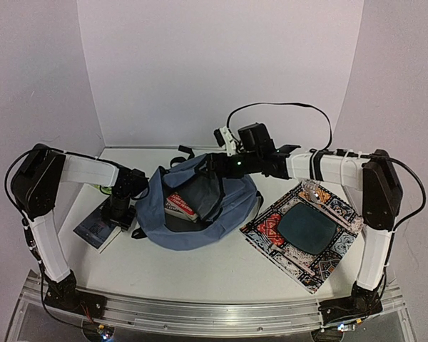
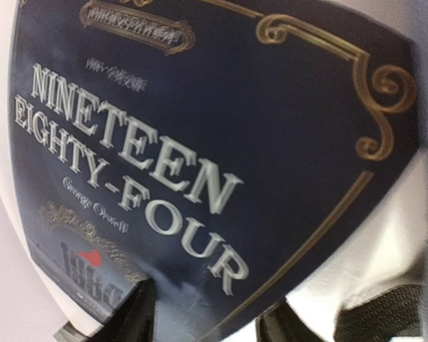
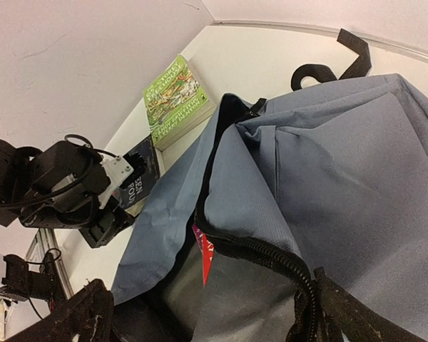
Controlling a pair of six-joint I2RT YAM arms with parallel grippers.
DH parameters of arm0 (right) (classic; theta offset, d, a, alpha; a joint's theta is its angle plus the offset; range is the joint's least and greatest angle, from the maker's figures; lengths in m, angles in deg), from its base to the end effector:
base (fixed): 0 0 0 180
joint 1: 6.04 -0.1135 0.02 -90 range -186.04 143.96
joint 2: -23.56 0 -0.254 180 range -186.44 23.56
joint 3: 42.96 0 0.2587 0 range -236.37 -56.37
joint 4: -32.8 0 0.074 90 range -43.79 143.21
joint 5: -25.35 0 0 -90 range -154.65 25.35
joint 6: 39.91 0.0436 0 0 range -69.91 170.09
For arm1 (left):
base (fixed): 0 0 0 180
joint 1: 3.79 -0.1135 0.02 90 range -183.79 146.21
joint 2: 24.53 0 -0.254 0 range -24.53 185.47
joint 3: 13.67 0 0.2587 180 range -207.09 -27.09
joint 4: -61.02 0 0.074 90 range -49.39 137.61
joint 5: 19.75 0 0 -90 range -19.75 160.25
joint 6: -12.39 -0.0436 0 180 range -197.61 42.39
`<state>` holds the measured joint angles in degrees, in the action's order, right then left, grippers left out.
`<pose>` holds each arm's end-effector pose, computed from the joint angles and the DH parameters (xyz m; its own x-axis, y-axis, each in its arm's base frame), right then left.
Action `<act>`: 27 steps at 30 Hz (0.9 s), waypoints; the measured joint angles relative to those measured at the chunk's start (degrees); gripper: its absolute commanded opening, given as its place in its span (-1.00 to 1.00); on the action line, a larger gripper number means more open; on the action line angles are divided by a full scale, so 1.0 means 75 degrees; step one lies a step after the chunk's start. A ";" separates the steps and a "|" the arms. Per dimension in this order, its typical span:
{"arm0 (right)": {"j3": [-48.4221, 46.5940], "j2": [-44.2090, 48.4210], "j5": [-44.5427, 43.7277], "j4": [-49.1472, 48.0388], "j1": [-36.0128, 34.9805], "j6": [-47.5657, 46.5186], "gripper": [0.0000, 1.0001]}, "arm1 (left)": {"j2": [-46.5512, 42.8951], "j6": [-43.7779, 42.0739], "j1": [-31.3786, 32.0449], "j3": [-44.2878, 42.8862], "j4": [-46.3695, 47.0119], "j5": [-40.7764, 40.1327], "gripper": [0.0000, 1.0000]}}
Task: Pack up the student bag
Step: Place the largest pocket of the student bag, then grab the book at the center of the board.
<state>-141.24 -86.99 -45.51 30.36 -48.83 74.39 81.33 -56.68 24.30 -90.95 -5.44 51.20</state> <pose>0.3392 0.3335 0.2767 -0.4758 0.0893 -0.8750 -0.7494 0.4796 0.4565 0.2771 -0.1317 0.1193 -0.9888 0.1450 -0.0341 0.1254 0.9338 0.3351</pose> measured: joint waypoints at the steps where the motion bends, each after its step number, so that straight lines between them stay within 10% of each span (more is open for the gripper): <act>1: 0.0041 0.0044 0.0002 -0.0004 0.0000 -0.0023 0.94 | 0.0024 -0.0010 0.0010 -0.0011 -0.0026 -0.0080 -0.40; 10: 0.0142 0.0402 0.0056 -0.0050 -0.0007 -0.0153 0.97 | -0.0205 -0.0010 0.0112 -0.0072 -0.0148 -0.0292 -0.98; 27: 0.0142 0.0602 0.0015 -0.0050 -0.0406 -0.0023 0.96 | -0.1667 0.0717 0.0077 -0.0660 -0.1352 -0.0368 -1.00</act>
<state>-140.18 -82.47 -45.40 29.99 -51.88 74.21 68.83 -51.30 24.87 -95.90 -15.58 48.44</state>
